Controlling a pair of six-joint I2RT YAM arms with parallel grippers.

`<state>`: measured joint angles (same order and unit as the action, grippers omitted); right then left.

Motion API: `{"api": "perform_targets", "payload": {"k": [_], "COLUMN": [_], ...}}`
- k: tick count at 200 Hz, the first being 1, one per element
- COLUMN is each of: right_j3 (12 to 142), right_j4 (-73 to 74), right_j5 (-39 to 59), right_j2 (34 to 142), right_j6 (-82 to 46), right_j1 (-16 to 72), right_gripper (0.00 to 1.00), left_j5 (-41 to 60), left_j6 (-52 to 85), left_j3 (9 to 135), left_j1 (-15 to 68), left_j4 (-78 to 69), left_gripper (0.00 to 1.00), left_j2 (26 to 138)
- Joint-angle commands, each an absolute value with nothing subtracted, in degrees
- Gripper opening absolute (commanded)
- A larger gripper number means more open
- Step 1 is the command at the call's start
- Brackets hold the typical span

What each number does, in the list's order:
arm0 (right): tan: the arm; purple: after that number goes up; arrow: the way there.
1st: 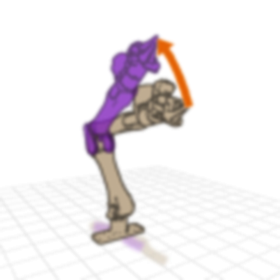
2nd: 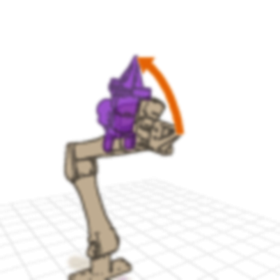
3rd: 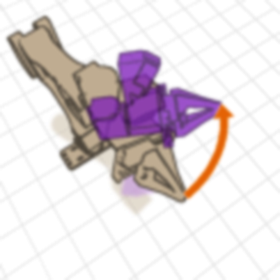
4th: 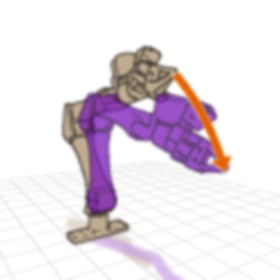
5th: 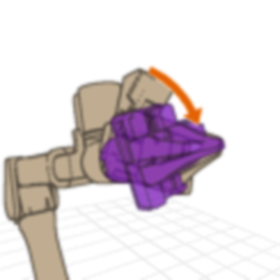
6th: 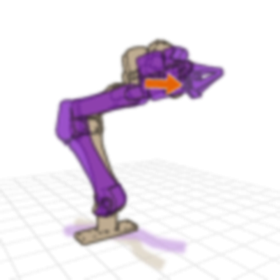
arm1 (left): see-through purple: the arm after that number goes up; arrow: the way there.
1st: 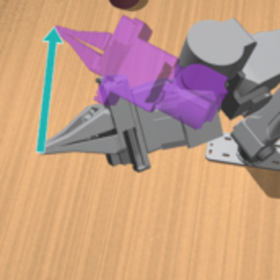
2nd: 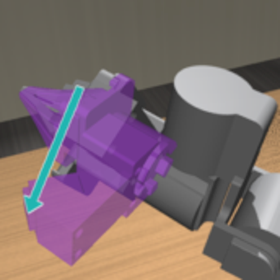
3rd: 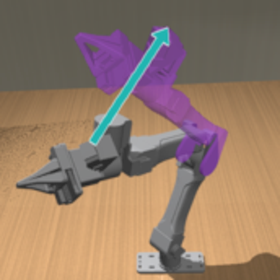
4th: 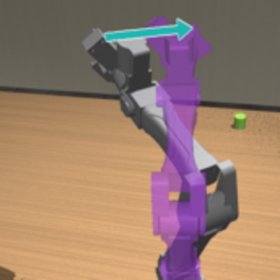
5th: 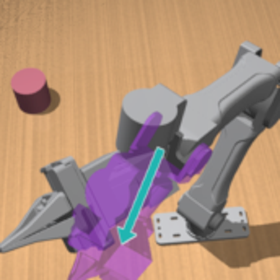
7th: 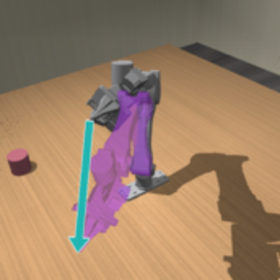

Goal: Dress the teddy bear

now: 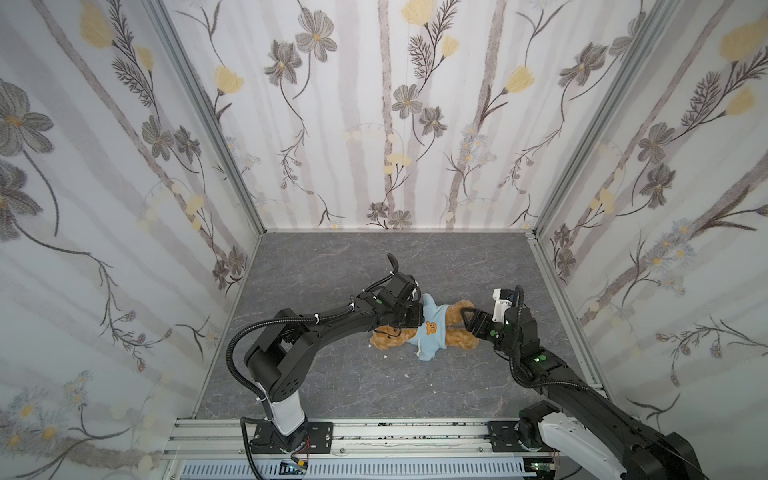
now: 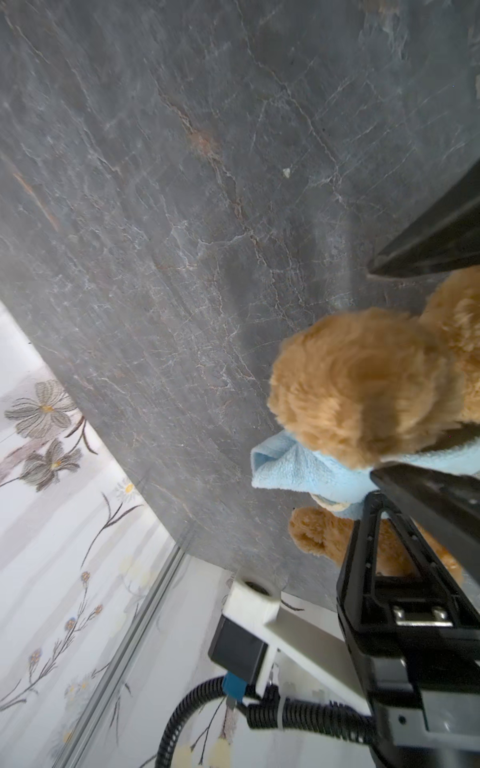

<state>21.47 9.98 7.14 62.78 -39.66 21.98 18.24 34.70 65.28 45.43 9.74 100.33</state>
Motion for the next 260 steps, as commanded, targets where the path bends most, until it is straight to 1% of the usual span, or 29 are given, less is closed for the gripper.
{"api": "perform_targets", "payload": {"k": [1, 12, 22, 31, 40, 50, 63, 96, 146, 221, 245, 260], "right_j3": [22.7, 22.7, 22.7, 22.8, 22.7, 22.1, 21.3, 19.8, 19.2, 18.8, 18.8, 19.0], "right_j4": [17.1, 19.2, 20.4, 20.6, 20.7, 20.2, 19.3, 18.1, 17.9, 18.8, 22.1, 24.5], "right_j5": [11.1, 11.5, 11.6, 11.5, 10.8, 9.2, 7.3, 4.2, 3.2, 3.5, 6.9, 9.6], "right_j2": [66.7, 68.3, 69.7, 70.6, 71.0, 71.0, 70.5, 69.0, 68.8, 69.9, 70.9, 72.3], "right_j6": [-41.7, -41.7, -41.9, -41.8, -41.7, -41.6, -41.2, -40.7, -41.0, -41.7, -41.4, -41.4], "right_j1": [21.6, 21.6, 21.5, 21.4, 21.3, 21.3, 21.1, 20.3, 19.7, 19.5, 19.6, 19.7], "right_gripper": [0.70, 0.68, 0.64, 0.53, 0.38, 0.26, 0.17, 0.00, 0.00, 0.00, 0.00, 0.00], "left_j5": [18.4, 18.5, 18.5, 18.6, 18.6, 18.5, 18.7, 20.2, 22.1, 20.8, 21.6, 22.1], "left_j6": [35.1, 35.0, 34.9, 35.0, 35.1, 35.5, 36.1, 37.1, 37.7, 38.5, 36.5, 35.1], "left_j3": [65.3, 65.2, 65.2, 65.2, 65.0, 64.5, 63.9, 62.1, 59.5, 57.2, 58.5, 60.8], "left_j1": [45.4, 45.4, 45.3, 45.2, 44.9, 44.4, 43.7, 42.2, 41.0, 40.1, 42.0, 44.0], "left_j4": [9.9, 9.9, 9.9, 9.9, 9.9, 9.9, 9.9, 9.9, 9.8, 9.7, 9.0, 8.8], "left_gripper": [0.07, 0.05, 0.03, 0.00, 0.00, 0.00, 0.00, 0.00, 0.00, 0.00, 0.00, 0.16], "left_j2": [100.2, 100.1, 100.0, 99.8, 99.6, 99.1, 98.4, 96.9, 95.1, 93.8, 95.2, 96.9]}}
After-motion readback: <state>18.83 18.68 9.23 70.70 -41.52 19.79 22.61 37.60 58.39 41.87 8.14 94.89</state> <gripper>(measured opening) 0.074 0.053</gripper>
